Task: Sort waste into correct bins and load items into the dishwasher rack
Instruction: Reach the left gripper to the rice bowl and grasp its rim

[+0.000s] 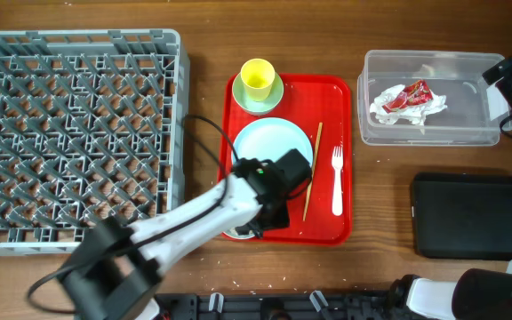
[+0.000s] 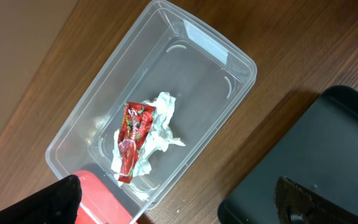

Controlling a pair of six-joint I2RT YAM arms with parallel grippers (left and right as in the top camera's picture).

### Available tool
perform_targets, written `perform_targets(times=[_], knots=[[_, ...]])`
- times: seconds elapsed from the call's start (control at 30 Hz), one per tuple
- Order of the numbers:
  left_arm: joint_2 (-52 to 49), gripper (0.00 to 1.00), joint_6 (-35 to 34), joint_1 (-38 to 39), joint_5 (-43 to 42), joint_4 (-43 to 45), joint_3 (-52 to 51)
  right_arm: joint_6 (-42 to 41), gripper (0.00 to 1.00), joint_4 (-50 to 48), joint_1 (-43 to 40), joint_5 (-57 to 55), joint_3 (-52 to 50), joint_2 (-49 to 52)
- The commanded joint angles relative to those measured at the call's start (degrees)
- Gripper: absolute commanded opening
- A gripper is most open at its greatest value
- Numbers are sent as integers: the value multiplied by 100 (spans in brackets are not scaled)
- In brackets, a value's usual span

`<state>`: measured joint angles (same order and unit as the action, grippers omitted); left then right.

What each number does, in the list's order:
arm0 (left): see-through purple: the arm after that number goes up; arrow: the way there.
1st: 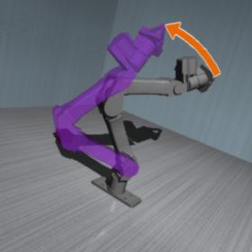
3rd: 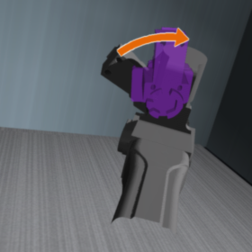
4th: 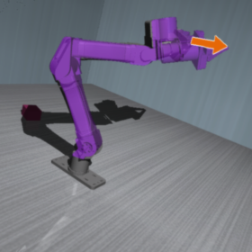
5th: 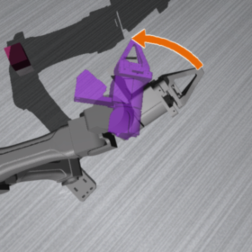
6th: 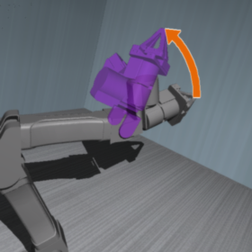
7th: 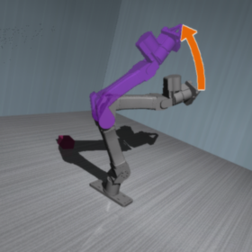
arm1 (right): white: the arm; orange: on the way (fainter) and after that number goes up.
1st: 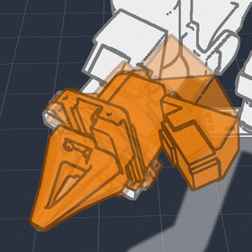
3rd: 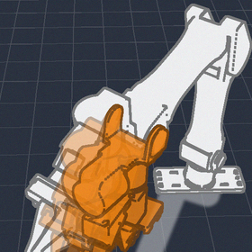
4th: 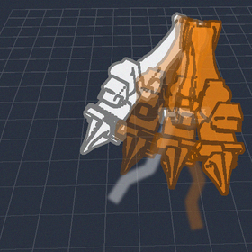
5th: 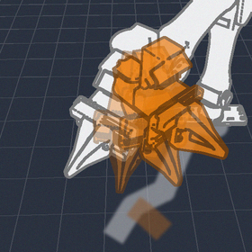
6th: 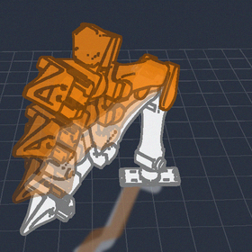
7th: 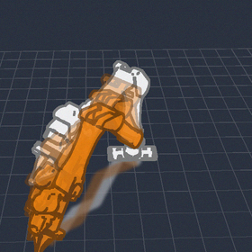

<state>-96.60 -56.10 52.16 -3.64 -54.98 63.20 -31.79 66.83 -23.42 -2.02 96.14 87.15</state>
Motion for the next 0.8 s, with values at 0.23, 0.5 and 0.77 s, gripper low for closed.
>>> perform_targets(times=[0.23, 0.5, 0.77], knots=[[-765, 43, 35, 59, 400, 588, -35, 13, 100, -17, -7, -138, 13, 48], [-398, 45, 39, 55, 608, 81, 227, 11, 100, -20, -7, -138, 13, 48], [-358, 13, 33, 195, 608, 96, 249, 13, 100, -20, -7, -138, 13, 48]])
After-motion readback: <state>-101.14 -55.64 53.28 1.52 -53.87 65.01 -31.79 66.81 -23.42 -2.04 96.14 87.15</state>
